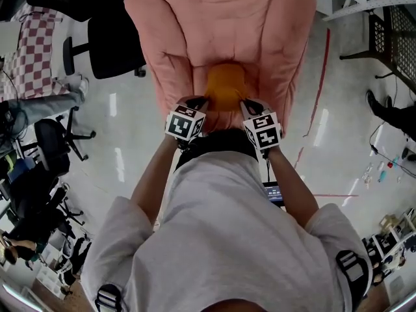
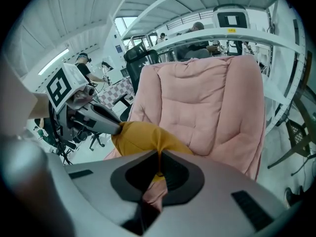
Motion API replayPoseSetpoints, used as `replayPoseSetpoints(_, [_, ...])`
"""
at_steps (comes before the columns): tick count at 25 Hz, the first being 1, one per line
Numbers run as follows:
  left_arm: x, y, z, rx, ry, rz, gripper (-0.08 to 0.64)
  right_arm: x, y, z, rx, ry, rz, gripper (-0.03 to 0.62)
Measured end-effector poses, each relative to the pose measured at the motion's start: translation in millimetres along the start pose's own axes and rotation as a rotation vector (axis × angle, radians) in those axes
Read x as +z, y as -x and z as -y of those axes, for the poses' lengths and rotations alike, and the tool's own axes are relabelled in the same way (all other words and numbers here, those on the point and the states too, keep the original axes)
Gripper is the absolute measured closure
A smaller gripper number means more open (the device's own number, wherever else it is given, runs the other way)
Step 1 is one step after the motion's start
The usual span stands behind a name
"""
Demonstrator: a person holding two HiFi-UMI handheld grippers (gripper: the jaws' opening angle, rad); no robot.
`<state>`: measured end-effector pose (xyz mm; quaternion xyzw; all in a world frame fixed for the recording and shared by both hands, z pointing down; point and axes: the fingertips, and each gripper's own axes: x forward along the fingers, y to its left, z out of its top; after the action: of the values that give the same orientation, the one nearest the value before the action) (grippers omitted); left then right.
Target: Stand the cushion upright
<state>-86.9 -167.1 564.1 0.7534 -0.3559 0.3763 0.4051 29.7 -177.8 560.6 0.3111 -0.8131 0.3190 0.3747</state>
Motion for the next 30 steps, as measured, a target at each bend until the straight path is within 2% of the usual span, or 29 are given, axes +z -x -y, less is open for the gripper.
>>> replayPoseSetpoints(7, [8,3,4,-0.044,-0.017,-0.037,0.508,3,4,4,0.036,-0.053,-0.016,0.565])
replayPoseSetpoints(13, [8,-18,-6,-0.071,0.058,-0.064,0.508,0,-12,17,0.049,-0.062,-0.042,0.565])
replayPoseSetpoints(17, [16,-35,-20,-0.041,0.04,-0.078,0.508,6,-30,30,0.057,-0.068,-0.039,0.565])
replayPoseSetpoints(23, [30,-42,-37,-0.009,0.077,-0.037,0.508,22,-43,39,0.052,-0.071,-0.012,0.565])
replayPoseSetpoints(30, [47,-50,-53,0.019,0.064,-0.016,0.508,41,-57,50,0.059,-0.024,0.007,0.563])
